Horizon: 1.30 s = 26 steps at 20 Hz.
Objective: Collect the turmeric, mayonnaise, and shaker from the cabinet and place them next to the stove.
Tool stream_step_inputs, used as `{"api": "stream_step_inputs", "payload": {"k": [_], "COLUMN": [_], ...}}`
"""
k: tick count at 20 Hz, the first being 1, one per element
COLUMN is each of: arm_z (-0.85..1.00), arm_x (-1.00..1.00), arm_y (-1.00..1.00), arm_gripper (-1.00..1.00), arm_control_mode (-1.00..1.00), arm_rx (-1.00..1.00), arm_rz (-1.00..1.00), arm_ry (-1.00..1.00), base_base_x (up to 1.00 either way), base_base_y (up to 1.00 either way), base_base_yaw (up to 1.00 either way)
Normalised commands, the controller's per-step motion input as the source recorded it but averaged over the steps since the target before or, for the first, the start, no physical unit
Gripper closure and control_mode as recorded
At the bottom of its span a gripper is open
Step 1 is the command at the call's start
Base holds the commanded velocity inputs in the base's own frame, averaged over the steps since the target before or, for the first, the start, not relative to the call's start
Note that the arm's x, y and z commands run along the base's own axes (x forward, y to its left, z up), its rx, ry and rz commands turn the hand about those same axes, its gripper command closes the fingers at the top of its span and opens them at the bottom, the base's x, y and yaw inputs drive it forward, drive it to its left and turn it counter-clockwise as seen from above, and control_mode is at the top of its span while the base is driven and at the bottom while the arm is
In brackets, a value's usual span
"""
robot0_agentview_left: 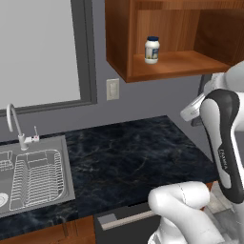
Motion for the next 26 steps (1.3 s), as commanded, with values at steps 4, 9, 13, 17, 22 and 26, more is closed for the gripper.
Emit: {"api": "stream_step_inputs", "payload": {"k": [4,9,13,17,22,26], "arm_z": [0.41,0.38,0.33,0.22,0.09,0.00], "arm_x": [0.00,0.00,0.03,0.13,0.36,0.33], "arm_y": [-0.07,0.00,0.00,0.00,0.01,0.00], "arm_gripper": [-1.00,-1.00,-1.00,-1.00,-1.00,-1.00], "arm_control_mode": [-1.00,-1.00,-1.00,-1.00,-1.00,-1.00], "arm_rx": [0.00,0.00,0.00,0.00,0.01,0.09], "arm_rz": [-0.03,-0.05,-0.04,-0.01,0.00,0.05], "arm_ry": [-0.14,-0.12,-0.11,-0.09,-0.08,-0.12], "base_base_x": [0.00,0.00,0.00,0.00,0.00,0.00], "base_base_y": [0.00,0.00,0.00,0.00,0.00,0.00], "base_base_yaw": [0.00,0.00,0.00,0.00,0.00,0.00]}}
